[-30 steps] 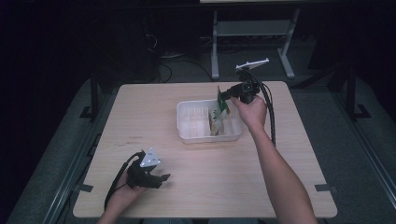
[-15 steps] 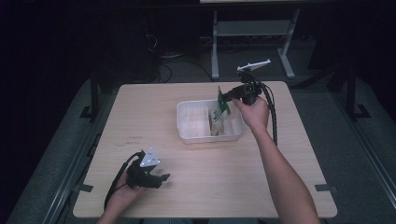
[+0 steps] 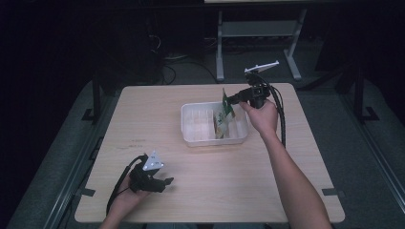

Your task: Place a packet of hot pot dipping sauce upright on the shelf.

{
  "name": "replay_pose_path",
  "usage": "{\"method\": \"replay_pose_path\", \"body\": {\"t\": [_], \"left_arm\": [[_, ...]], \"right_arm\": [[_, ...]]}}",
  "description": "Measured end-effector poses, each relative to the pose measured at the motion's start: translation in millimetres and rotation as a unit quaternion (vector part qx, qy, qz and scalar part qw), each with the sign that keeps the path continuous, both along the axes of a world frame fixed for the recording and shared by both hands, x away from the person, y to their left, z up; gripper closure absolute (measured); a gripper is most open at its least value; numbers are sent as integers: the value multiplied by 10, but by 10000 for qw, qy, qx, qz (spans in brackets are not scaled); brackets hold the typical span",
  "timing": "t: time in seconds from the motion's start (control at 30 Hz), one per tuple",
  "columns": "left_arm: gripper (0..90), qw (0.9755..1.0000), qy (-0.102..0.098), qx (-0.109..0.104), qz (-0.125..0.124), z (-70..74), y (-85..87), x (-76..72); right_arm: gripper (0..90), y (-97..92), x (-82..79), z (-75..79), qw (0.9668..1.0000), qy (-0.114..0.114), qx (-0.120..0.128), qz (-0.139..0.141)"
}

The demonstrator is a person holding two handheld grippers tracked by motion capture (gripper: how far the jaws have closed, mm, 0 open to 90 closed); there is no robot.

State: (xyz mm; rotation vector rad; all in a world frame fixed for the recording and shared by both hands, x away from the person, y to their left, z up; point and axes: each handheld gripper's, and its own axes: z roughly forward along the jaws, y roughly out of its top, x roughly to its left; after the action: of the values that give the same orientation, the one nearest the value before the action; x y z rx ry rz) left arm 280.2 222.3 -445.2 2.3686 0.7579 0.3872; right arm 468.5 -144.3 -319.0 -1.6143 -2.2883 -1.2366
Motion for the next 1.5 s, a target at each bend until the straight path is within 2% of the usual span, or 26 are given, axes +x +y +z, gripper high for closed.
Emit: {"method": "replay_pose_path", "body": {"t": [0.87, 1.5], "left_arm": [[336, 10000, 10, 4, 13, 2, 9, 4], [335, 10000, 14, -6, 21, 4, 14, 5]], "right_arm": [[614, -226, -156, 14, 9995, -117, 293, 60], [591, -221, -302, 75, 9991, -203, 196, 324]]}}
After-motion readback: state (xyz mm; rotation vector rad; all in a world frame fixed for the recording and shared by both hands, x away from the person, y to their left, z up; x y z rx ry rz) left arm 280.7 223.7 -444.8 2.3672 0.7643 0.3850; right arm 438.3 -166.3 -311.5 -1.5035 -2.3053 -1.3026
